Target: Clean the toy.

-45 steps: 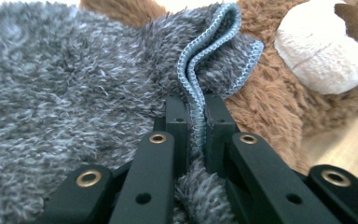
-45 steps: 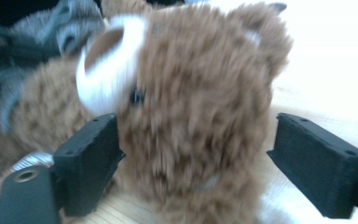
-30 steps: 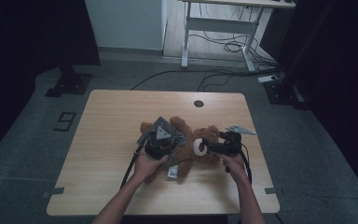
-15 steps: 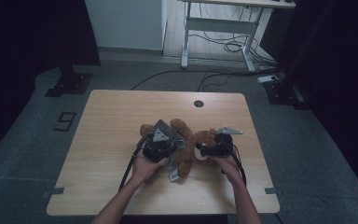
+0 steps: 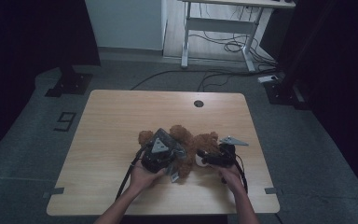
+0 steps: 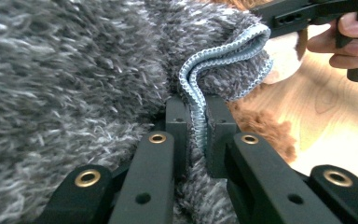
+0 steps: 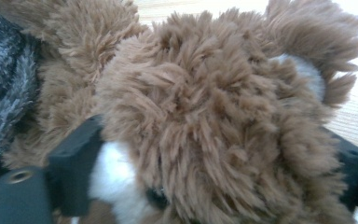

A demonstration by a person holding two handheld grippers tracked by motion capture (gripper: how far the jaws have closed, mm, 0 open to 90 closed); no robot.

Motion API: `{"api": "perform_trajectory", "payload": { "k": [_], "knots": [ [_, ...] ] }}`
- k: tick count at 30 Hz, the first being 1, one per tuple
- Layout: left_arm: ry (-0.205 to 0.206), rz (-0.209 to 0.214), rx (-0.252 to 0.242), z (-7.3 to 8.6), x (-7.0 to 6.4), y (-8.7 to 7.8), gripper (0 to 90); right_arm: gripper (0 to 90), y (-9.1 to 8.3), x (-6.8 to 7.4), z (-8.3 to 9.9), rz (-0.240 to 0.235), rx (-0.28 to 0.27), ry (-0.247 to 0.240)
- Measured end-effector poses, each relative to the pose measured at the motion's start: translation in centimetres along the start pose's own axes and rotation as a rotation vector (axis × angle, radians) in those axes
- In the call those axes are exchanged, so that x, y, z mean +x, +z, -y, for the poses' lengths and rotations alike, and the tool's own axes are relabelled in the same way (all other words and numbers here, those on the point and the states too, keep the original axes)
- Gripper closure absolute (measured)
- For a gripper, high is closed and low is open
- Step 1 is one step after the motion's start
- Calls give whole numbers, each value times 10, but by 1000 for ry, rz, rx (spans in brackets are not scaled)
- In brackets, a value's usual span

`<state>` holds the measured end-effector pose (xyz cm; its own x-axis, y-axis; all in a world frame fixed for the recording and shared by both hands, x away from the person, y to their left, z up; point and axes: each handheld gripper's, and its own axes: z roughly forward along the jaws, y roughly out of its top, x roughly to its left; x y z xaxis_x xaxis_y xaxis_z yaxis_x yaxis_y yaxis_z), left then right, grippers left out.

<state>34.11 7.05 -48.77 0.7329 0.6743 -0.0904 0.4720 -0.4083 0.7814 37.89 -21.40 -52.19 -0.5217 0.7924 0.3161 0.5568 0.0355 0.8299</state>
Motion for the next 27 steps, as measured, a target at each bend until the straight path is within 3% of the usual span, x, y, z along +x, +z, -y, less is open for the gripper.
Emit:
{"api": "perform_trajectory", "payload": {
  "k": [4, 5, 7, 8, 11, 12, 15, 18, 22, 27],
  "knots": [
    [2, -2, -28, 1, -10, -8, 817, 281, -3, 1, 4, 8, -26, -1],
    [7, -10, -53, 0, -13, -13, 817, 281, -3, 1, 4, 8, -26, -1],
    [26, -3, -57, -1, -21, -17, 819, 306, -3, 2, 5, 16, -37, 7],
    [49, 6, -20, -1, -25, -14, 819, 312, -2, 2, 6, 26, -50, 11],
    [53, 24, 20, 2, -28, -7, 818, 312, -1, 3, 5, 42, -54, 8],
    [64, 16, 60, 5, -28, 1, 818, 312, -1, 3, 6, 44, -61, 12],
    [55, 6, 71, 4, -22, 8, 818, 313, 0, 3, 5, 47, -65, 4],
    [89, -37, 94, -4, -9, 22, 822, 316, -1, 3, 5, 62, -82, 7],
    [42, -28, 119, -17, 6, 32, 824, 329, 0, 2, 5, 108, -114, 3],
    [42, -3, 114, -23, 5, 24, 821, 332, 0, 0, 6, 108, -137, 2]
  ]
}}
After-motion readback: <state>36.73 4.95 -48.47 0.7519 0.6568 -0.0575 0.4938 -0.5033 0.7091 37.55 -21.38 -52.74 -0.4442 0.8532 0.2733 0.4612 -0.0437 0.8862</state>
